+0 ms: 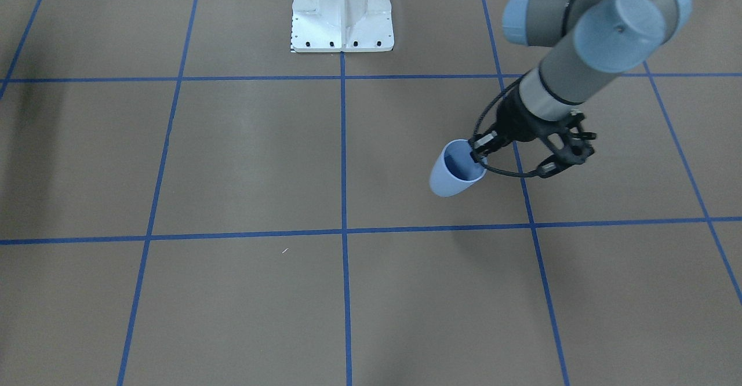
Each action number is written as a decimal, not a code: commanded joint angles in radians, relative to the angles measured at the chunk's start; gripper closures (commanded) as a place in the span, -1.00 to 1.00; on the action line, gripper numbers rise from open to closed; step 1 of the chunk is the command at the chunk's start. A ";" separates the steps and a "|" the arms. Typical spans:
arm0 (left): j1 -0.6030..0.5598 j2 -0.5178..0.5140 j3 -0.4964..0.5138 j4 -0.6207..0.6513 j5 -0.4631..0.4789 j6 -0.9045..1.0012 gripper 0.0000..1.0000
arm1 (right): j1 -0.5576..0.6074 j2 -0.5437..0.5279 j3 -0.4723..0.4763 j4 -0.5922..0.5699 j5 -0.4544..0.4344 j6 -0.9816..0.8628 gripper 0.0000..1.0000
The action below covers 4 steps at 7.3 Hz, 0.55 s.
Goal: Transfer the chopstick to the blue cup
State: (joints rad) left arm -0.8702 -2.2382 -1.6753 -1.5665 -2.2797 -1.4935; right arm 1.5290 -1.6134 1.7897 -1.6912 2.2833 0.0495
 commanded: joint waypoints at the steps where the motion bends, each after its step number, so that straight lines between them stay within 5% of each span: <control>1: 0.113 -0.198 0.164 0.002 0.154 -0.097 1.00 | -0.018 0.001 0.001 0.021 -0.002 -0.003 -1.00; 4: 0.173 -0.293 0.292 -0.021 0.210 -0.114 1.00 | -0.020 -0.002 0.011 0.031 0.034 -0.007 -1.00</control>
State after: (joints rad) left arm -0.7271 -2.5108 -1.4155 -1.5735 -2.1013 -1.6032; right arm 1.5111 -1.6144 1.7979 -1.6670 2.3034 0.0446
